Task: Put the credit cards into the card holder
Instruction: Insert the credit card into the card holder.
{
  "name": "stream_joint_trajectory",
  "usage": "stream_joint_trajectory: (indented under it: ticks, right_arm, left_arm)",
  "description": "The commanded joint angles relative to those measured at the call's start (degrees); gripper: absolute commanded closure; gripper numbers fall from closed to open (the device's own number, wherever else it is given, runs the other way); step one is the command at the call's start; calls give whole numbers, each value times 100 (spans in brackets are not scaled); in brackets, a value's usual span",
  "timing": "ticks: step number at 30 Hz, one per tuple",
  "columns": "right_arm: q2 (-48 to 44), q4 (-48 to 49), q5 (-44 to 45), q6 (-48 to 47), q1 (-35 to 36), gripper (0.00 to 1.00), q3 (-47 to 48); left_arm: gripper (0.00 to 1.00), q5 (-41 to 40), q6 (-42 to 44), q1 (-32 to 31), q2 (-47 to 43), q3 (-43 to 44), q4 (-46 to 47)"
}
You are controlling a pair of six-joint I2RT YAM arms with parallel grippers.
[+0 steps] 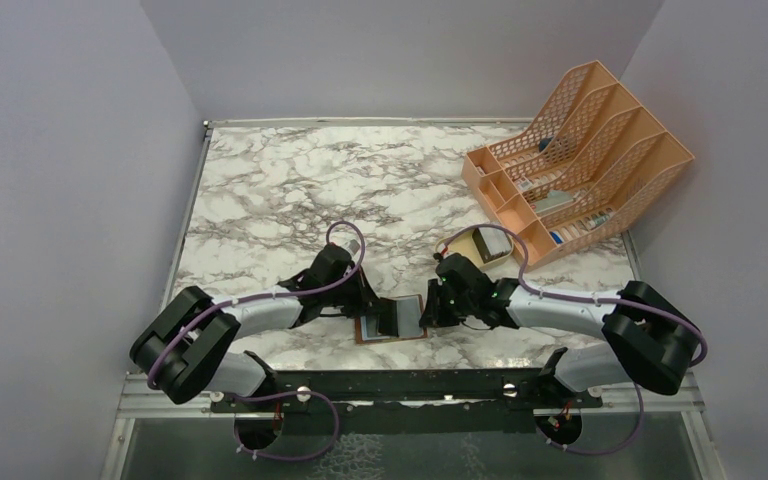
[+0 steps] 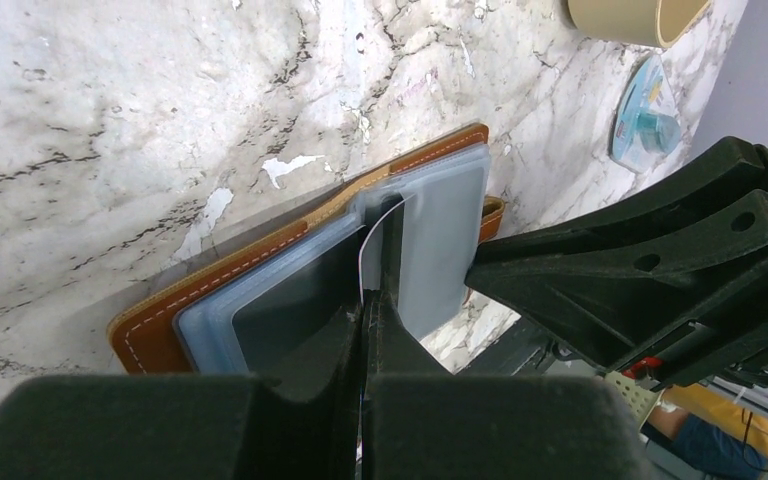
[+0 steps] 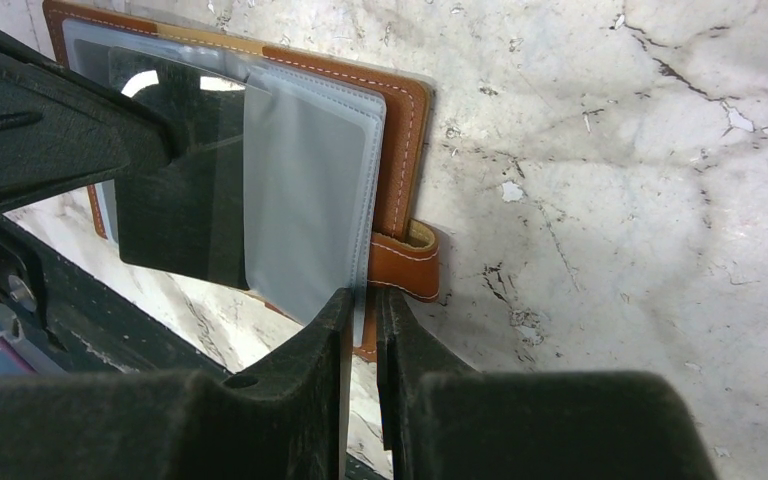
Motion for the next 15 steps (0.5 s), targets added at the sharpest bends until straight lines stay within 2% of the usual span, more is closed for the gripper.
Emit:
stream_joint_trajectory:
  ticks: [1,15]
  right_arm:
    - [7,7,-85,158,83,86,-244]
    - [-83,138,-161,310,83,86,-362]
  left_arm:
    - [100,-217,-32,-49,184,-219,111]
    - [100,-501,-123,-288,11,-394,421]
